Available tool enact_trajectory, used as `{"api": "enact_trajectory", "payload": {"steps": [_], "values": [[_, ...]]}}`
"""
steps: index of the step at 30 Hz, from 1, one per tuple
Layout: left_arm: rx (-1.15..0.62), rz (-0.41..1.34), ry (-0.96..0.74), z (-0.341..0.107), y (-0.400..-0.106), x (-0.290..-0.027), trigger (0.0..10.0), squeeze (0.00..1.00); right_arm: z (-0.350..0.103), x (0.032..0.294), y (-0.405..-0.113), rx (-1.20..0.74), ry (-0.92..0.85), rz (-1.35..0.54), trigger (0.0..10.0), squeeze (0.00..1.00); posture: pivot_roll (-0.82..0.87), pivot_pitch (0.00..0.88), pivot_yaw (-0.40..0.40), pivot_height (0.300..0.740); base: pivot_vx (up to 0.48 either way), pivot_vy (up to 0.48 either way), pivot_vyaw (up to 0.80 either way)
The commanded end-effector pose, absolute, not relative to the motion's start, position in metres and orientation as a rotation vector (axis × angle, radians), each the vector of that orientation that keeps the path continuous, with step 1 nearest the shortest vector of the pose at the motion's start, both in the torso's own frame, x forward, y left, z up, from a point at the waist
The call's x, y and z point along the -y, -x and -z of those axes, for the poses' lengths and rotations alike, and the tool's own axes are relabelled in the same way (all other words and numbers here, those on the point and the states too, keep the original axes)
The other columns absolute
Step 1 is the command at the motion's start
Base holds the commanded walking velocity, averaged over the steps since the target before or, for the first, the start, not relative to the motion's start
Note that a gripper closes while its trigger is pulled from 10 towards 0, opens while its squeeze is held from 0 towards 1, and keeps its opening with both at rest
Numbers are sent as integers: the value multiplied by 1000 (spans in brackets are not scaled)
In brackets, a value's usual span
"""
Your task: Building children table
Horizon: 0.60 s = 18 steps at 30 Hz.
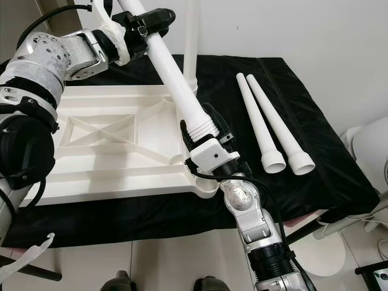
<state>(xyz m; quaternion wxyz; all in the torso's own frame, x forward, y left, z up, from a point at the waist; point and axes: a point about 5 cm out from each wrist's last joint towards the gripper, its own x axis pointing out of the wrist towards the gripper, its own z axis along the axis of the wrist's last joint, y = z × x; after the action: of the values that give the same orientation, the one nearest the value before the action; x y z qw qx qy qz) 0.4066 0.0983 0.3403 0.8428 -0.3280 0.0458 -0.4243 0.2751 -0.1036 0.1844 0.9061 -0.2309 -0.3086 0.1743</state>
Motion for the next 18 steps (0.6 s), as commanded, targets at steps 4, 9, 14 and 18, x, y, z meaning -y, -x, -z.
{"api": "enact_trajectory", "payload": {"steps": [4,9,14,18], "values": [[18,1039,664,-359,-401,-100,8235,0,-182,109,-275,611,408,-346,10000,1000,1,0,3,740,0,0,0],[40,991,665,-361,-403,-103,10000,0,-180,117,-274,575,333,-334,10000,1000,-5,0,-2,740,0,0,0],[64,922,646,-360,-407,-107,10000,0,-179,127,-274,557,335,-278,10000,1000,-6,0,-6,740,0,0,0],[85,889,573,-358,-409,-107,10000,0,-177,127,-273,518,323,-280,10000,0,-14,0,-9,740,0,0,0]]}}
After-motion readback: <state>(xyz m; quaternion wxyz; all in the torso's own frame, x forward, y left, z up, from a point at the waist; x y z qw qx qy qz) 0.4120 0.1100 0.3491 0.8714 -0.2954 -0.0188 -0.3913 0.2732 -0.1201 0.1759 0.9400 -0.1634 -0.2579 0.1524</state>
